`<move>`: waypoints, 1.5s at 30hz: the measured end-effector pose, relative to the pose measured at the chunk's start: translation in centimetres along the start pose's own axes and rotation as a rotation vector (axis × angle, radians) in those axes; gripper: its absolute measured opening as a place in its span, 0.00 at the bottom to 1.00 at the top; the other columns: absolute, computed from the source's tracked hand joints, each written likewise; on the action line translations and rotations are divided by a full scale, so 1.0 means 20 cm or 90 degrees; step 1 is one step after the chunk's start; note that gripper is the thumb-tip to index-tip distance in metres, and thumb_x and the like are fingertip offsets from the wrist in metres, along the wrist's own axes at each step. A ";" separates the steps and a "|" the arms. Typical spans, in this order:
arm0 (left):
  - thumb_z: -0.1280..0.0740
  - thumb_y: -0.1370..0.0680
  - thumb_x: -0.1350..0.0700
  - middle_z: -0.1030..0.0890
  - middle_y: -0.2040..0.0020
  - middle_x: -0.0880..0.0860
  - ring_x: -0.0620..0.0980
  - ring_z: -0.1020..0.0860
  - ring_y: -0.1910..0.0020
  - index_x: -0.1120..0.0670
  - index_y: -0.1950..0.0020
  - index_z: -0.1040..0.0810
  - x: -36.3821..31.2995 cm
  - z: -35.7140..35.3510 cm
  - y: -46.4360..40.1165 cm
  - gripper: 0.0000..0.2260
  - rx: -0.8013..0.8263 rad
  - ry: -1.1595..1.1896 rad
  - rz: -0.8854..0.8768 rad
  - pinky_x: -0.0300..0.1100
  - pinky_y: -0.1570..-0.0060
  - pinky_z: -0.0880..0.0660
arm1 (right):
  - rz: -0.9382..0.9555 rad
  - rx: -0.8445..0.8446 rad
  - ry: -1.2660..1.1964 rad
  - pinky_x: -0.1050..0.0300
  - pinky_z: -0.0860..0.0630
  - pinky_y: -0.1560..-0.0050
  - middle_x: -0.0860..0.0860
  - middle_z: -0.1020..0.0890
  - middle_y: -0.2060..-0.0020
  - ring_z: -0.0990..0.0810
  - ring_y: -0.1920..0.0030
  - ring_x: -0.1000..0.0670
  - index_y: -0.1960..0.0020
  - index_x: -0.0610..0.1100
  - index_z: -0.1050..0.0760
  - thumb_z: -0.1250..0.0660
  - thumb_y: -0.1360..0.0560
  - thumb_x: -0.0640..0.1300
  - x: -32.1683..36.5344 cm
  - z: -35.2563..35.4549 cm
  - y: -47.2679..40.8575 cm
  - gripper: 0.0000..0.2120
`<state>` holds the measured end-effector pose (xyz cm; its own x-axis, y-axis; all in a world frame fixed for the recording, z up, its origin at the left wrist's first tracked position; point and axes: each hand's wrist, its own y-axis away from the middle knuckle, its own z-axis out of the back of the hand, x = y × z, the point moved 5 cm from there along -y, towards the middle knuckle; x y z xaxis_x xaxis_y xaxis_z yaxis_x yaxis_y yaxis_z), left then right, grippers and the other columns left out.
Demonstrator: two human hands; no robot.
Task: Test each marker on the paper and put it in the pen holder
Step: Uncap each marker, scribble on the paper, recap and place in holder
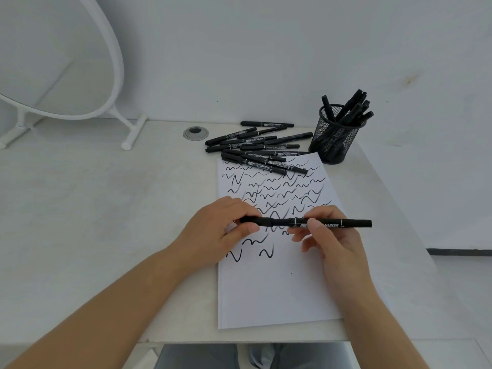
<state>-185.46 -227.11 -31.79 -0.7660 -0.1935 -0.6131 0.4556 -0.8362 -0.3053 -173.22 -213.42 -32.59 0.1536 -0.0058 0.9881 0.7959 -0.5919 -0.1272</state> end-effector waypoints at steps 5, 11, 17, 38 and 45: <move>0.41 0.24 0.46 0.24 0.60 0.38 0.38 0.30 0.57 0.48 0.48 0.22 -0.03 -0.01 0.00 0.12 0.006 0.009 -0.014 0.29 0.57 0.35 | 0.011 0.026 0.051 0.65 0.26 0.67 0.49 0.16 0.67 0.20 0.66 0.55 0.59 0.44 0.25 0.35 0.32 0.42 0.02 -0.02 0.01 0.03; 0.43 0.23 0.45 0.27 0.62 0.37 0.36 0.31 0.59 0.51 0.49 0.22 -0.04 -0.01 0.00 0.14 0.009 0.007 -0.024 0.27 0.59 0.36 | 0.008 0.042 0.060 0.69 0.27 0.66 0.48 0.18 0.67 0.20 0.67 0.58 0.58 0.40 0.25 0.33 0.28 0.32 0.02 -0.02 0.01 0.04; 0.42 0.23 0.52 0.30 0.65 0.36 0.34 0.32 0.61 0.54 0.50 0.22 -0.05 -0.02 0.01 0.11 0.017 -0.006 -0.017 0.28 0.61 0.37 | 0.018 0.057 0.083 0.71 0.29 0.65 0.37 0.21 0.63 0.22 0.69 0.61 0.59 0.40 0.25 0.34 0.28 0.31 0.05 -0.04 0.02 0.06; 0.43 0.23 0.50 0.28 0.71 0.42 0.41 0.31 0.72 0.48 0.57 0.24 -0.03 -0.03 0.01 0.09 0.101 0.115 0.058 0.30 0.71 0.38 | 0.014 0.080 0.079 0.71 0.30 0.64 0.52 0.17 0.69 0.21 0.65 0.57 0.60 0.44 0.24 0.32 0.34 0.44 0.05 -0.06 0.04 0.05; 0.45 0.24 0.47 0.27 0.66 0.42 0.38 0.30 0.63 0.49 0.53 0.23 -0.02 0.06 -0.02 0.12 0.071 -0.040 0.029 0.30 0.64 0.38 | 0.018 -0.022 0.116 0.71 0.31 0.69 0.56 0.20 0.71 0.27 0.72 0.60 0.63 0.50 0.20 0.31 0.30 0.32 0.07 0.09 -0.02 0.13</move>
<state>-185.87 -227.42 -30.54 -0.7735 -0.2617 -0.5773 0.4404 -0.8769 -0.1925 -172.20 -211.81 -31.22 0.0643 -0.1668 0.9839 0.7716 -0.6169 -0.1550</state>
